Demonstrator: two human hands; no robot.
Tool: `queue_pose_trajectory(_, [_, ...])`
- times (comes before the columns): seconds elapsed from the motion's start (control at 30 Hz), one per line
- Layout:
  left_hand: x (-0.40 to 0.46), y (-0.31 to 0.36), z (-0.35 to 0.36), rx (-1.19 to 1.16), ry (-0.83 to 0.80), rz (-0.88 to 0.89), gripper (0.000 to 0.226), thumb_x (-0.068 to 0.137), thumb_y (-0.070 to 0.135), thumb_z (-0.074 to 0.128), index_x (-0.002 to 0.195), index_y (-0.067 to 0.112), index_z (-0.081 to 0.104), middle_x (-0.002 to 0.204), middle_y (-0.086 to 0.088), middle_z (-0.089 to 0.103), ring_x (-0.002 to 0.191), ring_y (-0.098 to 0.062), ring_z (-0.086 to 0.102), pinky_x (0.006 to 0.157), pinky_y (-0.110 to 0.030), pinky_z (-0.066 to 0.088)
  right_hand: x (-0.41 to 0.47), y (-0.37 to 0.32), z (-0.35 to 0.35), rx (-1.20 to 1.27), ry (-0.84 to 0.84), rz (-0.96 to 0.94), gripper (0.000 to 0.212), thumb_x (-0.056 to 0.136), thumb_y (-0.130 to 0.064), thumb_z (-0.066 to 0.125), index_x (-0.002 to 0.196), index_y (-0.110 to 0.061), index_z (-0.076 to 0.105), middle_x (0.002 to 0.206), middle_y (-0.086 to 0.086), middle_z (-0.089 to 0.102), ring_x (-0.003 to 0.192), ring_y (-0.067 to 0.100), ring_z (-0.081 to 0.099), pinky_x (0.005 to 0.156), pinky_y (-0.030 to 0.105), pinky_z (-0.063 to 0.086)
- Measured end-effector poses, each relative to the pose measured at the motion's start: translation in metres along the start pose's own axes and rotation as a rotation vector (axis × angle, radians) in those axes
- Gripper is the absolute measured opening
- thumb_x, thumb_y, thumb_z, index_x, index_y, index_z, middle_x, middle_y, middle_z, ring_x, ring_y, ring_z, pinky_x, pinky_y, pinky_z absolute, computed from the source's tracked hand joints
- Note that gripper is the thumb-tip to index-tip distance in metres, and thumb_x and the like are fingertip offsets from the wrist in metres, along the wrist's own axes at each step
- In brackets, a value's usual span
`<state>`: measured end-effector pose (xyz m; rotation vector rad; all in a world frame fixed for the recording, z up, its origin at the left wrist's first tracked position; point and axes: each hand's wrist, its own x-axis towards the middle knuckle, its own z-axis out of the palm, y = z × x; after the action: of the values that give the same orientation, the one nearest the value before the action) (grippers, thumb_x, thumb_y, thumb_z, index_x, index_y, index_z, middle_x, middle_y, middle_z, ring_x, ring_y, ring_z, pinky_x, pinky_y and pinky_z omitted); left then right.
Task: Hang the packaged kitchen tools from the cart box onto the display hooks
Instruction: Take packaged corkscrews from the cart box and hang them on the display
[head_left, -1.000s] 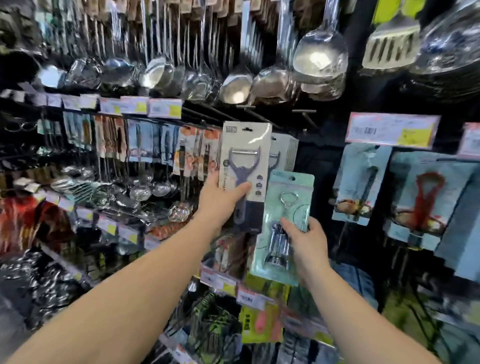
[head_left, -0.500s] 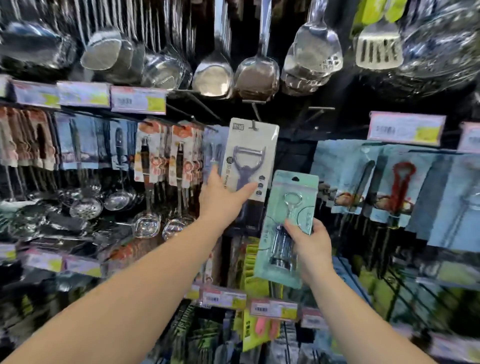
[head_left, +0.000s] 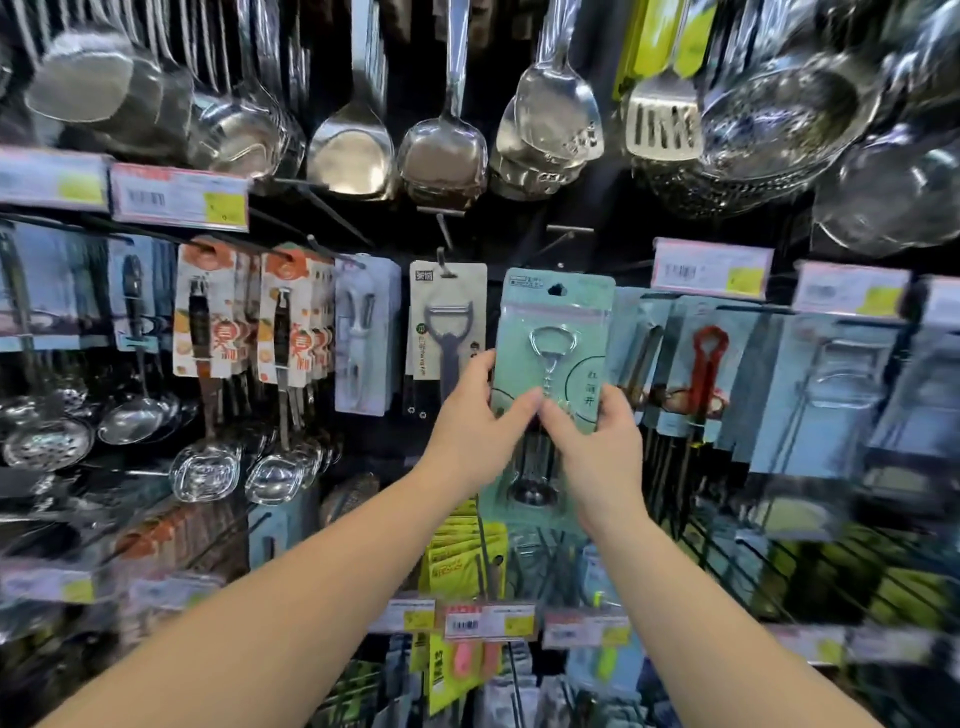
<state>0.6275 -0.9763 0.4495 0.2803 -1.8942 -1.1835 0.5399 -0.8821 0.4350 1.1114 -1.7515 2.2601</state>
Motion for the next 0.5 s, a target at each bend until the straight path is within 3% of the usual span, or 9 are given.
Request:
queue_pose_trajectory(0.07, [0.001, 0.003, 0.003, -0.041, 0.013, 0.031, 0.042, 0.095, 0.022, 0.064, 0.131, 0.031, 0.043, 0.113, 0.021, 0.063, 0.108, 0.002, 0.062, 0.098, -0.025, 0.05, 0.0, -0.005, -0.001, 0.022, -0.005, -0.021, 0.025, 0.082, -0.013, 0.075, 0.093, -0.028, 0.059, 0.089, -0.022, 0.072, 0.084, -0.006, 0.066, 0.075, 0.016, 0.051])
queue_pose_trajectory(0.2, [0.006, 0.007, 0.002, -0.062, 0.07, 0.065, 0.035, 0.097, 0.019, 0.061, 0.122, 0.036, 0.043, 0.115, 0.015, 0.066, 0.105, 0.001, 0.064, 0.093, -0.022, 0.05, 0.005, -0.015, 0.0, -0.002, -0.022, -0.054, 0.026, 0.081, -0.018, 0.077, 0.102, -0.025, 0.062, 0.096, -0.012, 0.073, 0.089, 0.002, 0.068, 0.073, 0.014, 0.05])
queue_pose_trajectory(0.3, [0.012, 0.01, 0.001, -0.052, 0.07, 0.065, 0.032, 0.097, 0.018, 0.06, 0.12, 0.037, 0.046, 0.114, 0.015, 0.067, 0.104, 0.001, 0.065, 0.09, -0.019, 0.05, 0.012, -0.011, 0.003, 0.052, -0.031, -0.017, 0.027, 0.081, -0.02, 0.077, 0.104, -0.02, 0.064, 0.098, -0.008, 0.074, 0.092, 0.008, 0.07, 0.079, 0.026, 0.055])
queue_pose_trajectory(0.37, [0.015, 0.012, 0.002, -0.049, 0.064, 0.069, 0.031, 0.097, 0.019, 0.06, 0.119, 0.036, 0.048, 0.117, 0.012, 0.067, 0.108, -0.001, 0.064, 0.095, -0.024, 0.05, 0.015, -0.011, 0.005, 0.07, -0.022, 0.004, 0.028, 0.081, -0.02, 0.077, 0.106, -0.018, 0.064, 0.099, -0.007, 0.075, 0.093, 0.01, 0.071, 0.08, 0.031, 0.055])
queue_pose_trajectory(0.43, [0.018, 0.013, 0.003, -0.042, 0.044, 0.068, 0.029, 0.097, 0.019, 0.059, 0.118, 0.038, 0.05, 0.117, 0.014, 0.066, 0.107, 0.0, 0.063, 0.095, -0.026, 0.05, 0.017, -0.01, 0.004, 0.091, -0.026, 0.024, 0.027, 0.083, -0.018, 0.076, 0.107, -0.018, 0.065, 0.098, -0.007, 0.075, 0.091, 0.007, 0.071, 0.08, 0.029, 0.056])
queue_pose_trajectory(0.5, [0.021, 0.01, 0.004, -0.041, 0.026, 0.057, 0.03, 0.098, 0.022, 0.06, 0.12, 0.039, 0.05, 0.119, 0.018, 0.064, 0.109, 0.005, 0.06, 0.094, -0.021, 0.048, 0.02, -0.009, 0.003, 0.128, -0.042, 0.061, 0.017, 0.087, -0.013, 0.072, 0.097, -0.02, 0.06, 0.092, -0.014, 0.071, 0.081, -0.009, 0.067, 0.077, 0.016, 0.055])
